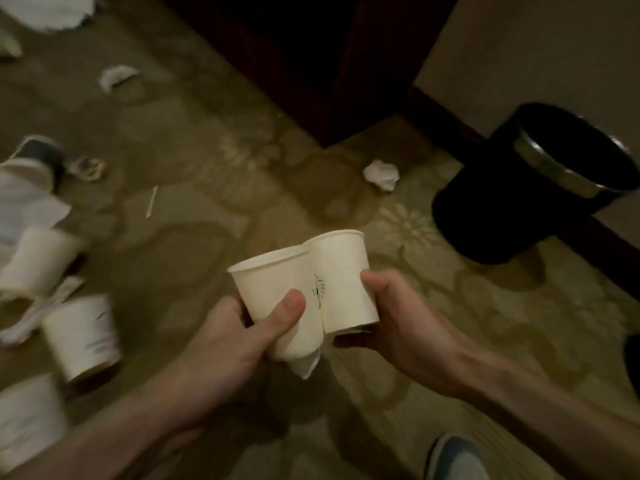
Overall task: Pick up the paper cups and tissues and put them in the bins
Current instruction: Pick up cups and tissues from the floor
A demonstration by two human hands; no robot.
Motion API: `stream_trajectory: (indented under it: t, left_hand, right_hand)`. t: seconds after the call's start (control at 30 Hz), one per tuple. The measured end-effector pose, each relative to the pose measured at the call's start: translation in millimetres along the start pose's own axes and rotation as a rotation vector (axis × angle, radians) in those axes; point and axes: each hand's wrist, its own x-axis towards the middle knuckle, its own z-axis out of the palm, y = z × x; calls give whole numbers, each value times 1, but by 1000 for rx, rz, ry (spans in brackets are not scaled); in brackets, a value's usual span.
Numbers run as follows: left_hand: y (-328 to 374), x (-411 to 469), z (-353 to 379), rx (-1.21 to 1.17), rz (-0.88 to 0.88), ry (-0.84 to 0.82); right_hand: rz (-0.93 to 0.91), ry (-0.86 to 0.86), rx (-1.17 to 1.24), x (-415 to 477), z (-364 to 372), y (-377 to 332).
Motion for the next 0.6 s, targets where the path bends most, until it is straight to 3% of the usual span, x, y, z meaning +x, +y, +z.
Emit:
stream_trajectory:
  t: [0.17, 0.3, 0.4, 0.5, 0.6]
  left_hand:
    - [76, 56, 86, 90, 110, -166]
    - [127, 102, 173, 134, 234, -101]
    - [154, 141, 247, 182, 305, -65]
    - [168, 183, 319, 225, 365, -53]
    - [173, 229, 373, 283, 357, -82]
  right_hand:
    - [-228, 71, 121, -14, -77, -56]
    - [-377, 216, 173, -21, -147, -98]
    - [-504, 417, 230, -22, -202, -128]
    - [-592, 630, 173, -26, -265, -152]
    - [-509, 830, -125, -21, -325, -161]
